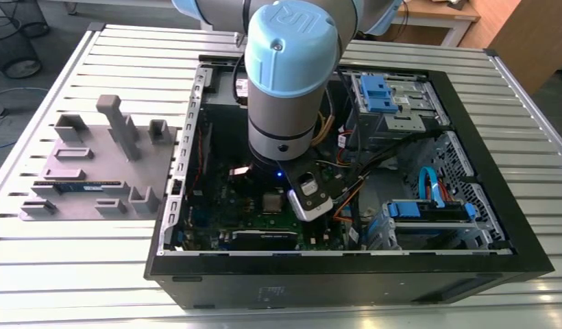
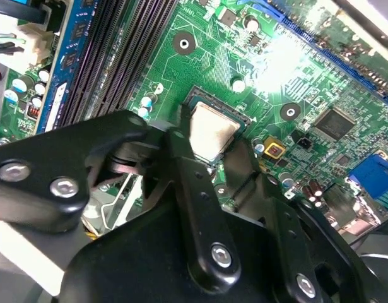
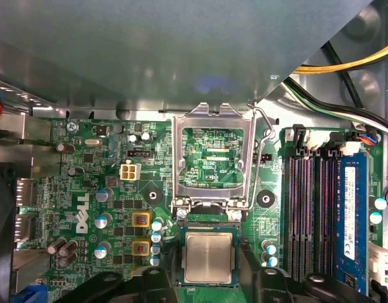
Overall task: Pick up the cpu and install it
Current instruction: 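Place the cpu into insertion slot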
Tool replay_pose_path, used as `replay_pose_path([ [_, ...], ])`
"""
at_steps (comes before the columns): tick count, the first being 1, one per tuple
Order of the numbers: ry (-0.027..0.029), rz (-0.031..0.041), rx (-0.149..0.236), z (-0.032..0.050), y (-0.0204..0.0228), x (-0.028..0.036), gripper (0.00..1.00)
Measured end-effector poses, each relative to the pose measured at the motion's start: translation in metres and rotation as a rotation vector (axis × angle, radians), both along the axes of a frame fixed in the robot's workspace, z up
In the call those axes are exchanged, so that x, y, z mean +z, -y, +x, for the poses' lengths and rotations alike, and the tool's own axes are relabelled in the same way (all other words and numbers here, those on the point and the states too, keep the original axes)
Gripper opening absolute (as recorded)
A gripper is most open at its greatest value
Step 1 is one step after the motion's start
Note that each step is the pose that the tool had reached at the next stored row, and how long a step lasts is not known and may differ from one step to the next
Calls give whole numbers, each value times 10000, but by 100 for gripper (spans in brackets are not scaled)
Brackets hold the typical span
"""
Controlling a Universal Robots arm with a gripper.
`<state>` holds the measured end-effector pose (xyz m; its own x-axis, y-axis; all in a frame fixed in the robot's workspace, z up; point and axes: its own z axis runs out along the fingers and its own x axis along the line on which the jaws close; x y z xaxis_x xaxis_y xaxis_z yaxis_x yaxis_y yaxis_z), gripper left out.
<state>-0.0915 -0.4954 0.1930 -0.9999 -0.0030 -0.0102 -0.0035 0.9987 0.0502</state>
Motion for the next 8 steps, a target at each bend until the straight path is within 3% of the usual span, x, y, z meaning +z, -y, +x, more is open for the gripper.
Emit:
replay_pose_path([
  [4, -4, -8, 0, -1, 1, 4, 33],
  [8, 0, 0, 0, 0, 0, 1, 30],
])
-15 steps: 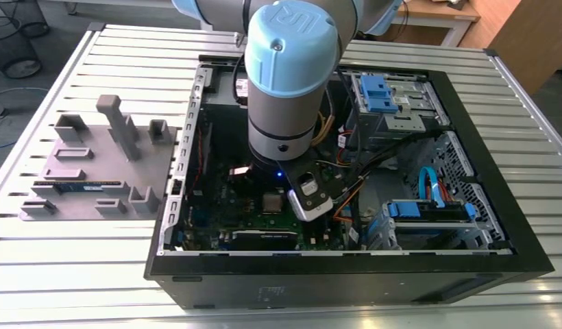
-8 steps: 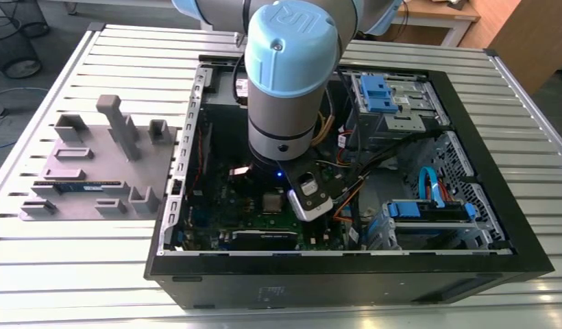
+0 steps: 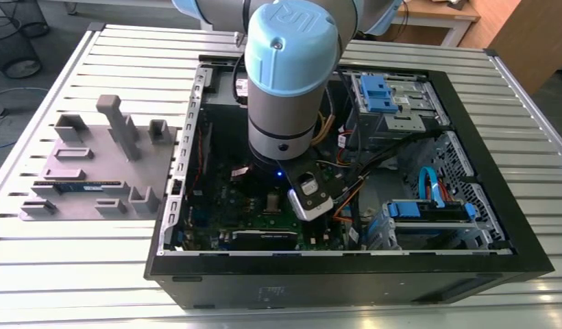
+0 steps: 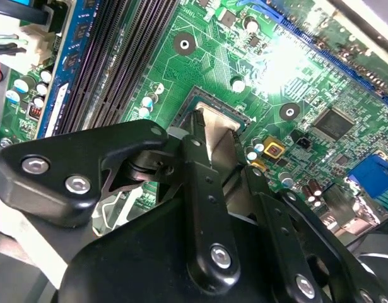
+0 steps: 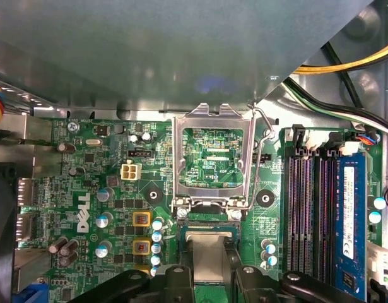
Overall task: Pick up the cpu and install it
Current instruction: 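Place the cpu into insertion slot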
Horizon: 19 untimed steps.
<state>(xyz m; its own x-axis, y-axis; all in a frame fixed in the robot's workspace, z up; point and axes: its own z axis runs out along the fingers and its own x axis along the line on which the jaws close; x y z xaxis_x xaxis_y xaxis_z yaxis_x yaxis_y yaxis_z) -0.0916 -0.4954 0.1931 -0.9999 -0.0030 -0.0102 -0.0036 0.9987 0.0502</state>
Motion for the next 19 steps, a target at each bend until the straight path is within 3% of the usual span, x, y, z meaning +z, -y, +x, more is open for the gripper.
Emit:
replay_pose_path([
  [19, 0, 0, 0, 0, 0, 44, 30],
])
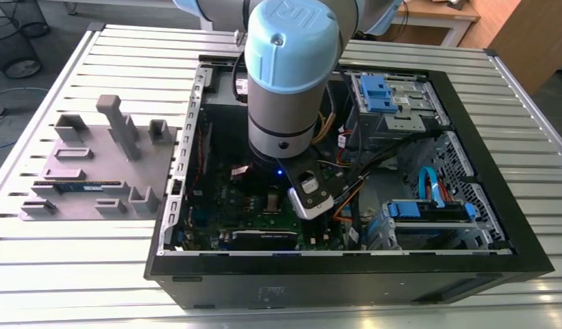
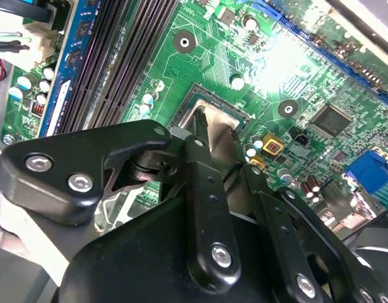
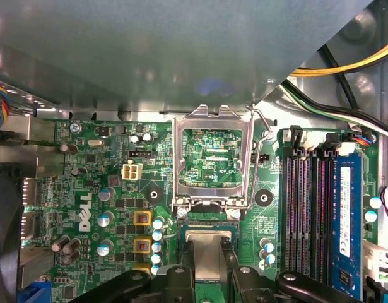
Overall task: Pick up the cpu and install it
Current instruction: 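Place the cpu into insertion slot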
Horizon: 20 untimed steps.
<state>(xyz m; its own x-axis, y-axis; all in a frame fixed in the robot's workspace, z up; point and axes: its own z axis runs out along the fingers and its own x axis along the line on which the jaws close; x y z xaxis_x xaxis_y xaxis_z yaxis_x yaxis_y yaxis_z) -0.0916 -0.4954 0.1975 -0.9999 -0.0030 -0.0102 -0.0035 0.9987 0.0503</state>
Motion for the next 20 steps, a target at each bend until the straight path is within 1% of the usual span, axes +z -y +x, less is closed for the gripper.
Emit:
replay_pose_path([
  [8, 0, 0, 0, 0, 0, 1, 28],
  [10, 0, 0, 0, 0, 0, 1, 16],
  [11, 0, 0, 0, 0, 0, 1, 16],
  [12, -1, 0, 0, 0, 0, 2, 11],
  [16, 0, 0, 0, 0, 0, 2, 11],
  [17, 0, -15, 1, 0, 0, 2, 11],
  [18, -2, -91, 0, 0, 0, 3, 11],
  [19, -1, -199, 1, 1, 0, 4, 11],
  [20, 0, -258, 1, 1, 0, 3, 11],
])
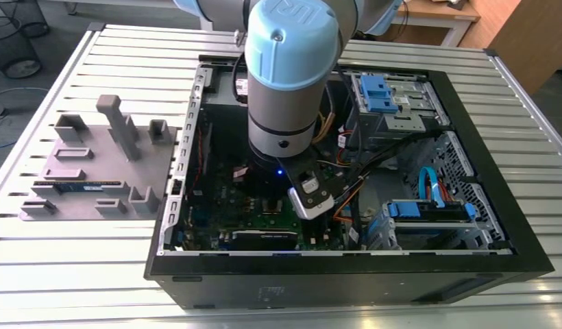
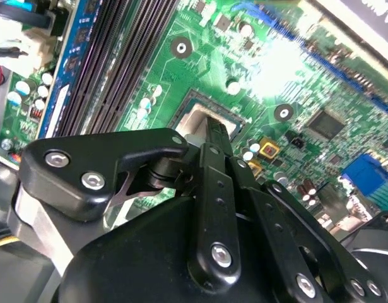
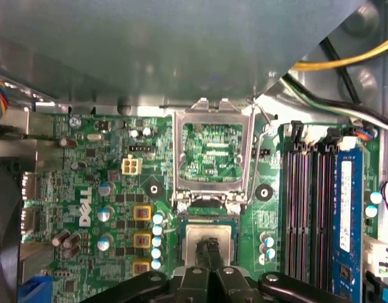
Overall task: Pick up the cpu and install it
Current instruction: 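Place the cpu into insertion slot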
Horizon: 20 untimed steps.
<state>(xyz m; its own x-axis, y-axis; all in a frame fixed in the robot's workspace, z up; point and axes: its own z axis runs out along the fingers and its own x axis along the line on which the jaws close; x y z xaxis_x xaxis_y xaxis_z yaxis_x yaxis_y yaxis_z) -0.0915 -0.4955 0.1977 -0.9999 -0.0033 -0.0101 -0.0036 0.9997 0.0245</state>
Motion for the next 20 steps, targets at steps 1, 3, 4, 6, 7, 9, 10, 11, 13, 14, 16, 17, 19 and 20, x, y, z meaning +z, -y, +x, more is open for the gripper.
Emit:
replay_pose_path([
  [1, -1, -8, 0, 0, 0, 0, 11],
  [3, 0, -9, 0, -1, 0, -3, 11],
  [4, -1, -9, -1, -1, 0, -3, 11],
  [6, 0, 15, -2, -2, 0, -3, 11],
  [7, 0, 17, -2, -1, -1, -4, 11],
  [9, 1, 21, -1, -1, -1, -4, 11],
  [10, 1, 21, -1, -1, -1, -4, 11],
  [11, 0, 20, -1, -1, 0, -3, 11],
  [13, -1, 42, -1, -2, 0, -3, 11],
  [14, -1, 65, -1, -2, -1, -3, 11],
  [16, 0, 76, -1, -1, -2, -4, 11],
  [17, 0, 78, -1, -1, -2, -4, 11],
  [19, 2, 81, -1, -1, -1, -9, 11],
  [20, 5, 79, 0, -1, -1, -15, 11],
])
